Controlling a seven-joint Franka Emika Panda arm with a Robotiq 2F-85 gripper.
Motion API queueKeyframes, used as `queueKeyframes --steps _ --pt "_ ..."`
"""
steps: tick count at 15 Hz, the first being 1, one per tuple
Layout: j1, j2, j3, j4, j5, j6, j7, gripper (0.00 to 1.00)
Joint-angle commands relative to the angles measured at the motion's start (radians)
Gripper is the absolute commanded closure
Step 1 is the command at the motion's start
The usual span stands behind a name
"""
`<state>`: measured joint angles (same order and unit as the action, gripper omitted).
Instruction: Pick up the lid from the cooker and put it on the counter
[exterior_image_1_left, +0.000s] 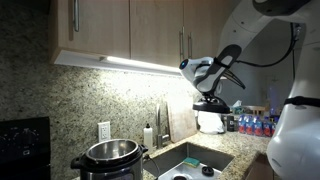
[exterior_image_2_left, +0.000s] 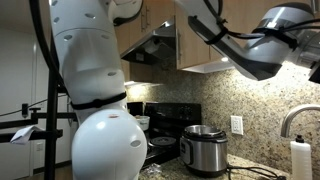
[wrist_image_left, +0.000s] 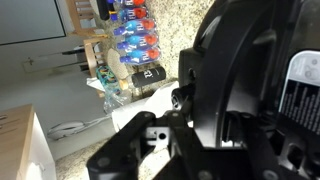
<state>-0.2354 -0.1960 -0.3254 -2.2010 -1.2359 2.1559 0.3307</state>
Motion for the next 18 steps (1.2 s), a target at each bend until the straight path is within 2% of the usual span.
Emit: queueKeyframes --steps 1,10,16,18 --pt "-0.044 0.131 -0.021 0.164 -0.05 0.051 -0.022 0.96" --pt "-0.159 0.411 -0.081 0.476 0.021 0.057 -0.033 0.96" --pt "-0.257 0.599 -0.092 0.706 0.262 0.022 -0.051 0.96" --pt "-0.282 0.658 -0.104 0.777 0.31 0.003 -0.048 0.96"
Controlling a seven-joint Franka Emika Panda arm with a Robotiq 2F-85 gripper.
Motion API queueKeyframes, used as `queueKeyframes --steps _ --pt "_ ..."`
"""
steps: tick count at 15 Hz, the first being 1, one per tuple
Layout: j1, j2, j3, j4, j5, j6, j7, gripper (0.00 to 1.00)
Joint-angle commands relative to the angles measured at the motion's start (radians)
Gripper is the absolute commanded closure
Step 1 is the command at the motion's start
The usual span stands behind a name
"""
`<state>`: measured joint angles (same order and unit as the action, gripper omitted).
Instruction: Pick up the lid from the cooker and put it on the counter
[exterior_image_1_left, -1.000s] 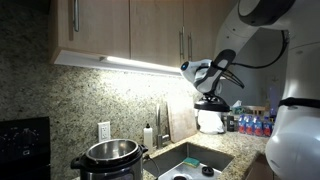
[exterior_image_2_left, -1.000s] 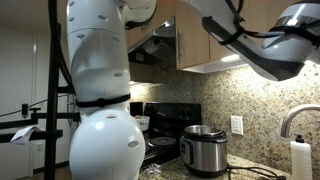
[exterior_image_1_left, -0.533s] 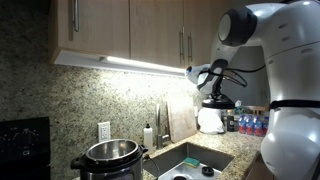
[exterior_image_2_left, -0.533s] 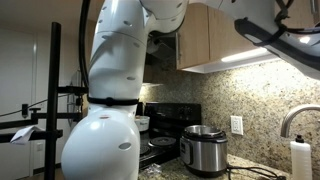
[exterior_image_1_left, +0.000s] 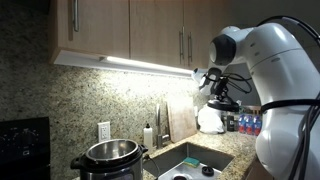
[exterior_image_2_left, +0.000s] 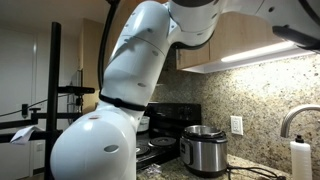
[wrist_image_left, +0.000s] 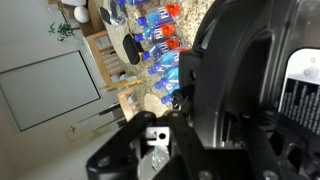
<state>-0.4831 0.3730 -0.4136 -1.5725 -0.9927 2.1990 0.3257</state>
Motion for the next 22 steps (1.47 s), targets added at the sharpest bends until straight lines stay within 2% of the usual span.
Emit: queueKeyframes --steps 1,6,10,22 --pt "-0.046 0.124 -0.025 0.19 0.079 -0.051 -0.043 0.96" --pt "-0.103 0.269 -0.063 0.38 0.077 -0.118 -0.056 0.96" --pt "-0.139 0.341 -0.055 0.46 0.078 -0.17 -0.077 0.96" --pt "-0.14 0.388 -0.03 0.421 0.098 -0.206 -0.081 0.96"
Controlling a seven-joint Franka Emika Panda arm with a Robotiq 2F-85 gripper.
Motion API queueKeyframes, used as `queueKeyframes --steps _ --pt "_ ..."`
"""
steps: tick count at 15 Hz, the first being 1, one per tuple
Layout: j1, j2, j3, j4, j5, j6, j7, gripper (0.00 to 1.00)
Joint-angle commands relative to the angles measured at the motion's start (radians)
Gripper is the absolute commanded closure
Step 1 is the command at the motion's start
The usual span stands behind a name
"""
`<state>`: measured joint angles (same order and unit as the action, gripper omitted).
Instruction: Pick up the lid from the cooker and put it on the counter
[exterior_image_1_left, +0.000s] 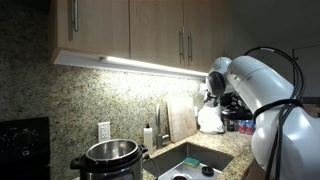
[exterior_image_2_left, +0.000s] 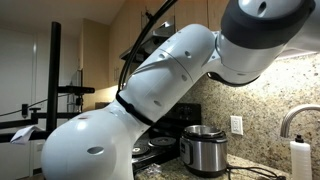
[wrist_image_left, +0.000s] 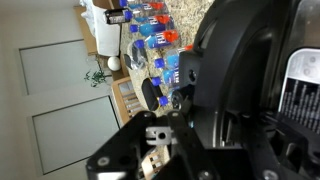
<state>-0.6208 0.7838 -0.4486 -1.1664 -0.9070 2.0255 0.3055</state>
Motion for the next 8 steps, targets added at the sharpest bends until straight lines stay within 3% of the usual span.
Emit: queueKeyframes --steps 1,2,8 --pt "0.002 -0.032 0.01 0.02 0.017 -0.04 -0.07 0.96" --pt "0.0 0.002 0.005 0.001 0.001 -0.004 -0.001 0.96" --pt "0.0 0.024 0.015 -0.005 0.002 -0.004 0.002 0.93"
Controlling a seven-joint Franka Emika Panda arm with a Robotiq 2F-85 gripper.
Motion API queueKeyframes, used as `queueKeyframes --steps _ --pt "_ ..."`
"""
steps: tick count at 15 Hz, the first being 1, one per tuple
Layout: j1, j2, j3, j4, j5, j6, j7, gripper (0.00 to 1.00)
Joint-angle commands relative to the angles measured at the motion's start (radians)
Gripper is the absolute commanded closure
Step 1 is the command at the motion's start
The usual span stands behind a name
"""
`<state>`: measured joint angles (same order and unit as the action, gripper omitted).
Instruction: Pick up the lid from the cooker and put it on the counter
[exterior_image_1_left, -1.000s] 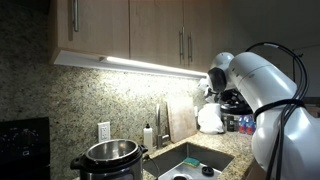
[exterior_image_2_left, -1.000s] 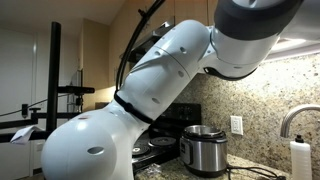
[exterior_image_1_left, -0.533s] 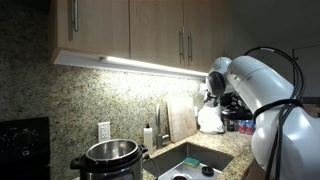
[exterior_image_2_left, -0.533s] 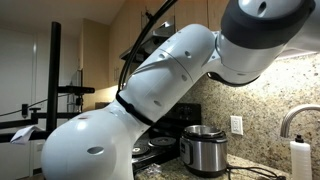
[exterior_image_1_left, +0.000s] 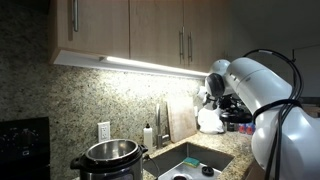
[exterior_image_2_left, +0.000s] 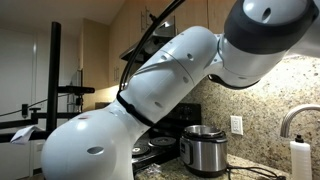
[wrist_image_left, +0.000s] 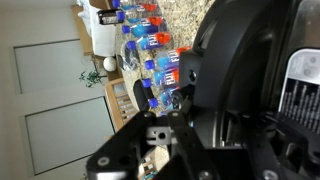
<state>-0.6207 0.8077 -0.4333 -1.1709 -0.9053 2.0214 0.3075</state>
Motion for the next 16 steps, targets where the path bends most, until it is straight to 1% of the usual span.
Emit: queueKeyframes --steps 1,3,4,11,16 --pt "0.0 0.0 0.0 0.0 0.0 0.0 0.0 0.93" --pt "0.0 0.0 0.0 0.0 0.0 0.0 0.0 0.93" --pt "0.0 0.0 0.0 0.0 0.0 0.0 0.0 0.96" --pt "0.002 0.07 0.015 0.008 -0.006 -0.007 0.004 0.96" --pt "-0.001 0.109 0.012 0.027 -0.005 -0.016 0.027 0.96"
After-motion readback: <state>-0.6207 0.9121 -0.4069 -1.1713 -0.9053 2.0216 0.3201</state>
